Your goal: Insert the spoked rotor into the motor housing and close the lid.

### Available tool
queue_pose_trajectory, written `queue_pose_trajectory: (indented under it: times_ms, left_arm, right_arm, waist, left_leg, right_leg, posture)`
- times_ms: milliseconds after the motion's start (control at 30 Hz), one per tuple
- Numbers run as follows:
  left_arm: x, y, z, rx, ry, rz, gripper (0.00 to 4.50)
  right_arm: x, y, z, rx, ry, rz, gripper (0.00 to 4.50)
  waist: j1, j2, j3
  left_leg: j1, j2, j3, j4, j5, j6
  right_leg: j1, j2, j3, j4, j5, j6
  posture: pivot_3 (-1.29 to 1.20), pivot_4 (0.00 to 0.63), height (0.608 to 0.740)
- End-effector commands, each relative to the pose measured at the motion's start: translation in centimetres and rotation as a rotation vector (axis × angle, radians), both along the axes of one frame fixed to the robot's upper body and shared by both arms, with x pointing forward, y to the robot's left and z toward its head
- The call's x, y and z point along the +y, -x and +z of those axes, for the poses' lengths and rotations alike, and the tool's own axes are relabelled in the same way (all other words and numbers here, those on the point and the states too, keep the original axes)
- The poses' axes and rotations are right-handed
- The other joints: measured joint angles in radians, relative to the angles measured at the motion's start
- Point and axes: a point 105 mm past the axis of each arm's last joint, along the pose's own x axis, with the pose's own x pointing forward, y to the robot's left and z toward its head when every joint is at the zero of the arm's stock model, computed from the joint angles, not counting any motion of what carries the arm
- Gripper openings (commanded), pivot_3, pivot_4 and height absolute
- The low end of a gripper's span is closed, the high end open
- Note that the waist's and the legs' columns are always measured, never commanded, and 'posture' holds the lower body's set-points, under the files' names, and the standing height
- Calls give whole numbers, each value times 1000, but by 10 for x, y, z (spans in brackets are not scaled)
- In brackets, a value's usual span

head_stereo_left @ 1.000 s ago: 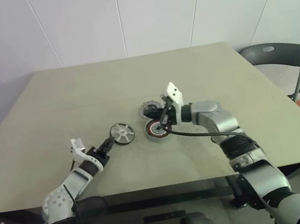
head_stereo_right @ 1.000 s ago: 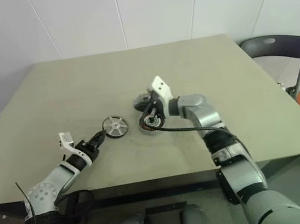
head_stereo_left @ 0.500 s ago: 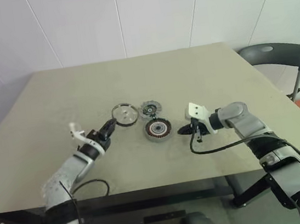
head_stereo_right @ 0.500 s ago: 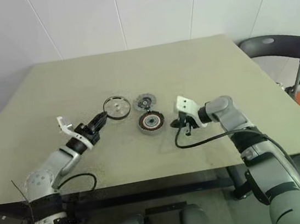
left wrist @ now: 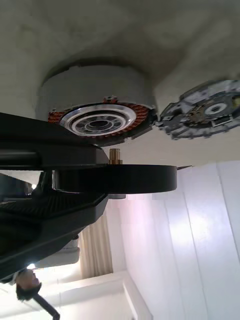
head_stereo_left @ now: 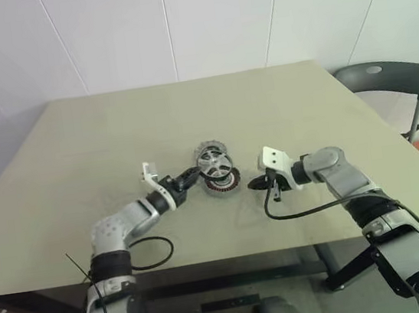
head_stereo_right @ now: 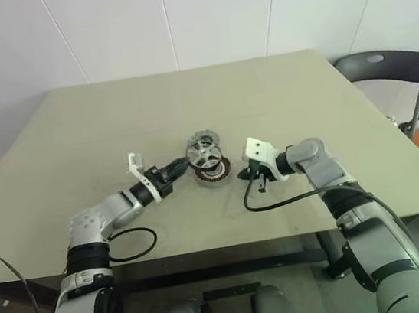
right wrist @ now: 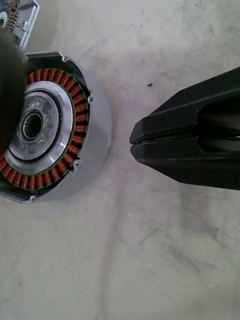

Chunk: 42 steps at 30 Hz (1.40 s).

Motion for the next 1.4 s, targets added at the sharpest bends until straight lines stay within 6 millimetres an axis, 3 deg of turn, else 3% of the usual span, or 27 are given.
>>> queue_pose_trajectory:
  times_ms: [33, 433, 767, 1200, 1400]
  left_arm:
    - [-9, -3, 8, -34, 6, -47, 383]
    - [-13, -4, 4, -20, 10, -60, 383]
    - [0, -3, 13, -52, 44, -14, 383]
    - [-2, 8, -1, -17, 38, -10, 383]
    - [3, 5, 1, -23, 40, 8, 383]
  right_arm:
    - [2, -3, 15, -52, -35, -4, 0]
    - [4, 0, 17, -57, -44, -16, 0]
    - [7, -1, 17, -41, -69, -17, 0]
    - [17, 3, 30, 23, -218, -15, 0]
    - [2, 4, 35, 46, -262, -57, 0]
  waist:
    - [-2, 0, 0]
    - [-1, 0, 0]
    - [-1, -1, 0]
    - [-1, -1, 0]
    - [-1, -1, 0]
  left_leg:
    - [0, 0, 0, 0, 0, 0]
    - [1, 0, 0, 2, 0, 0]
    - [1, 0, 0, 2, 0, 0]
    - [1, 0, 0, 2, 0, 0]
    - [1, 0, -1, 2, 0, 0]
  right_leg:
    - [0, 0, 0, 1, -1, 1]
    - [-1, 0, 0, 5, -2, 3]
    - [-1, -1, 0, 5, -2, 3]
    - [-1, -1, 0, 6, -2, 3]
    - [-1, -1, 0, 6, -2, 3]
  posture:
    - [0, 0, 740]
    - [0, 0, 740]
    - [0, 0, 740]
    - [0, 0, 740]
    - [0, 0, 740]
